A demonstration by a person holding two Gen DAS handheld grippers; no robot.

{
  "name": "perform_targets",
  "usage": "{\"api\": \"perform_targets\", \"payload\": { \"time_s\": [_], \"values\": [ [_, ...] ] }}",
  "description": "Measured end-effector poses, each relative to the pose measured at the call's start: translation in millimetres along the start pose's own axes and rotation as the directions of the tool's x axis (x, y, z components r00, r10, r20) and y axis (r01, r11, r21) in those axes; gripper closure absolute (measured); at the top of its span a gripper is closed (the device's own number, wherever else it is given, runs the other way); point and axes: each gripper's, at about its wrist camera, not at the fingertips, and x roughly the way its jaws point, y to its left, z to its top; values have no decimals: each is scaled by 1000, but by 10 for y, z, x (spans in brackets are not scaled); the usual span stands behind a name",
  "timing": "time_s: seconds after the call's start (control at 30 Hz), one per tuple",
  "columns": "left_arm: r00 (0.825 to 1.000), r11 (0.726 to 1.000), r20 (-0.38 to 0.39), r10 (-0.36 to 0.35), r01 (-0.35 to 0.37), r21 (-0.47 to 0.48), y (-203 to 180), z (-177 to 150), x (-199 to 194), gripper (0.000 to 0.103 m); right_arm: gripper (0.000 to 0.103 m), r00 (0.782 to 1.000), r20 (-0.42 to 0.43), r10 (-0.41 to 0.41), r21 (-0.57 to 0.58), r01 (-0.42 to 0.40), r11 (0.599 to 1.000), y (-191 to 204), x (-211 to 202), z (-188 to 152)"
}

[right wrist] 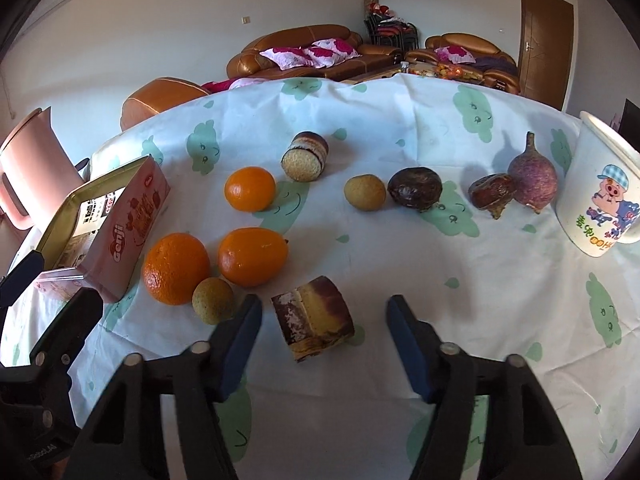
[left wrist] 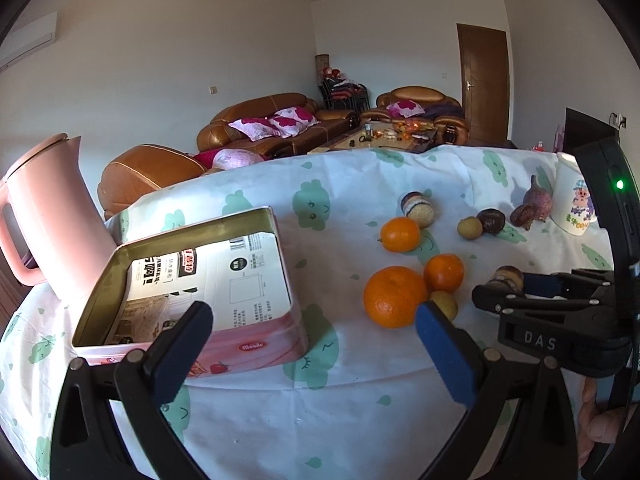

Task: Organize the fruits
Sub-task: 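Grasp the wrapped cake slice with the right tool while the left tool grasps the large orange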

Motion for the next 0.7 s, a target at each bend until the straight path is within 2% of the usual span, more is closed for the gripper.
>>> {"api": "perform_targets", "payload": {
  "time_s": [0.07, 0.2, 0.27, 0.33, 0.47, 0.5, 0.53, 0.63, 0.7],
  "values": [
    [1000, 1000, 1, -10, 10, 2, -3, 5, 2, 0, 64, 1000, -2, 13, -19, -13, 1000, 17, 2, -11],
    [999, 999, 12, -42, 42, -3, -1, 7, -16, 0, 64, 1000, 13, -5, -5, 5, 1000, -22, -69, -39],
    [998, 998, 13, -62, 62, -1, -21, 7, -28, 2, 64, 998, 58, -3, 37, 1, 999, -124, -198, -23],
    [996, 996, 5, -85, 85, 17, -93, 21, -31, 9, 64, 992, 129, -7, 91, -5, 996, -261, -368, 12],
    [993, 991, -20, -114, 115, 70, -274, 94, 46, 12, 64, 967, 244, -74, 180, 30, 983, -525, -665, 50],
    [993, 990, -37, -115, 117, 81, -319, 113, 93, 17, 64, 962, 258, -90, 195, 39, 980, -573, -704, 50],
    [992, 989, -60, -109, 114, 91, -359, 130, 159, 26, 64, 960, 261, -97, 207, 43, 977, -606, -718, 56],
    [982, 985, -140, -129, 143, 94, -439, 162, 372, 43, 64, 968, 238, -84, 231, 28, 973, -654, -668, 70],
    [972, 982, -168, -164, 176, 61, -450, 174, 469, 46, 64, 972, 223, -74, 232, 21, 973, -650, -629, 70]
  ]
}}
